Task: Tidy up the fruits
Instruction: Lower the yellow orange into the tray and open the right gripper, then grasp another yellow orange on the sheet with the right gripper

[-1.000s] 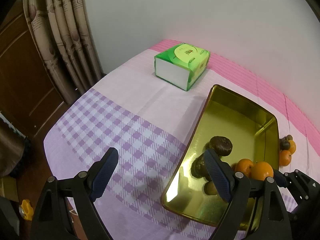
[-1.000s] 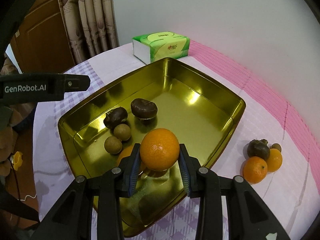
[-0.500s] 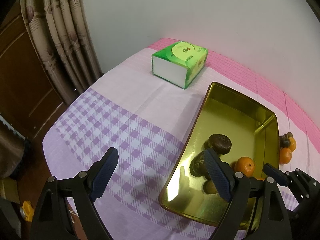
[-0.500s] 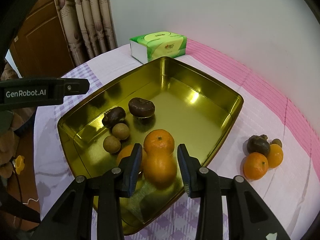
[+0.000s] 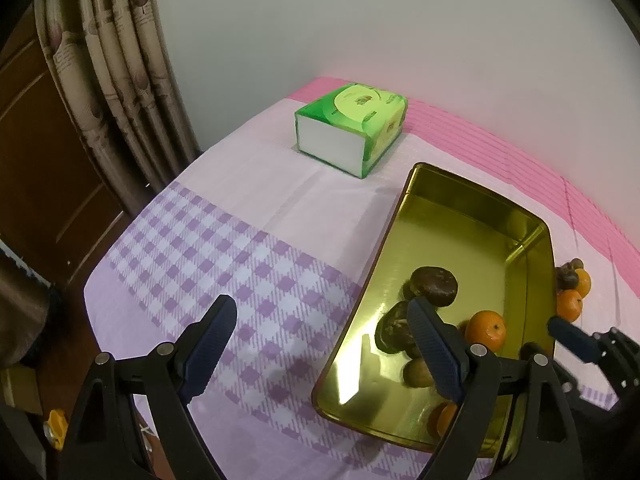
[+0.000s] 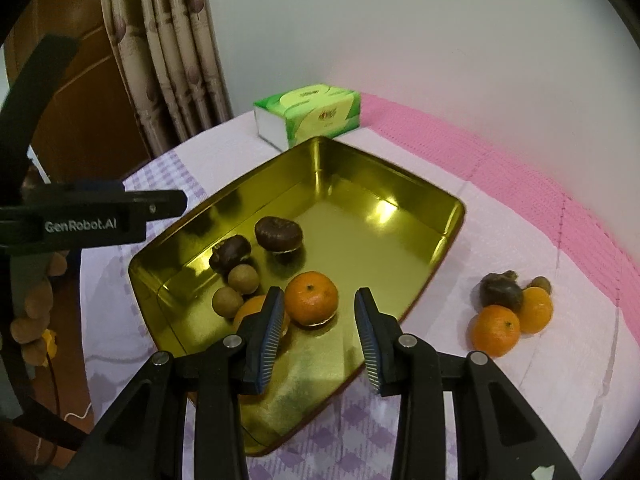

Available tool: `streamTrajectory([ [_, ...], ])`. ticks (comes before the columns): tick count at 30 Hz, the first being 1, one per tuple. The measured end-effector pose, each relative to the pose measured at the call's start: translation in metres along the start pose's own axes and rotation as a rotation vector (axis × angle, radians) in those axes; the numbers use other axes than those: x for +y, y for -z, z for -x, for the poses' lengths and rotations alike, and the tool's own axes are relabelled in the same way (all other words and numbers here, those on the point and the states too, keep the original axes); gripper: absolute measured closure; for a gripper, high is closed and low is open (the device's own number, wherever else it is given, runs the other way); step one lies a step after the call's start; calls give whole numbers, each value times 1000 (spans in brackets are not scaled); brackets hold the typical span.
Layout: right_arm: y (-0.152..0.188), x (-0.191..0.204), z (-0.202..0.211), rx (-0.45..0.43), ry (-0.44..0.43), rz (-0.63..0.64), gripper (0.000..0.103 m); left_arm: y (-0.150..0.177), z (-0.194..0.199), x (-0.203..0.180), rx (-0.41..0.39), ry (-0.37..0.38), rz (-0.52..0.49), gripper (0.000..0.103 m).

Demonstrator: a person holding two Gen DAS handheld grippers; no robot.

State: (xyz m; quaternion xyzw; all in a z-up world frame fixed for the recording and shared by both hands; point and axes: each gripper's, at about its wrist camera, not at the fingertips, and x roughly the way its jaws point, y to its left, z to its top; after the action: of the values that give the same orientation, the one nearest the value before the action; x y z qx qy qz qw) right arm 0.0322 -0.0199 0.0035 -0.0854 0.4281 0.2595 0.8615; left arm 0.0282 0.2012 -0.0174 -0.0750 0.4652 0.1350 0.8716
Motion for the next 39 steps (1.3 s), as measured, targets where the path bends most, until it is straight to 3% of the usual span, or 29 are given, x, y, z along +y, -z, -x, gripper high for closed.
streamTrajectory([
  [19,39,-126,20,7,224,-206,69,4,-1,-10,2,4,-50,16],
  [39,31,-165,-25,24,206,-242,68,8,-3,-28,-30,47,-122,16],
])
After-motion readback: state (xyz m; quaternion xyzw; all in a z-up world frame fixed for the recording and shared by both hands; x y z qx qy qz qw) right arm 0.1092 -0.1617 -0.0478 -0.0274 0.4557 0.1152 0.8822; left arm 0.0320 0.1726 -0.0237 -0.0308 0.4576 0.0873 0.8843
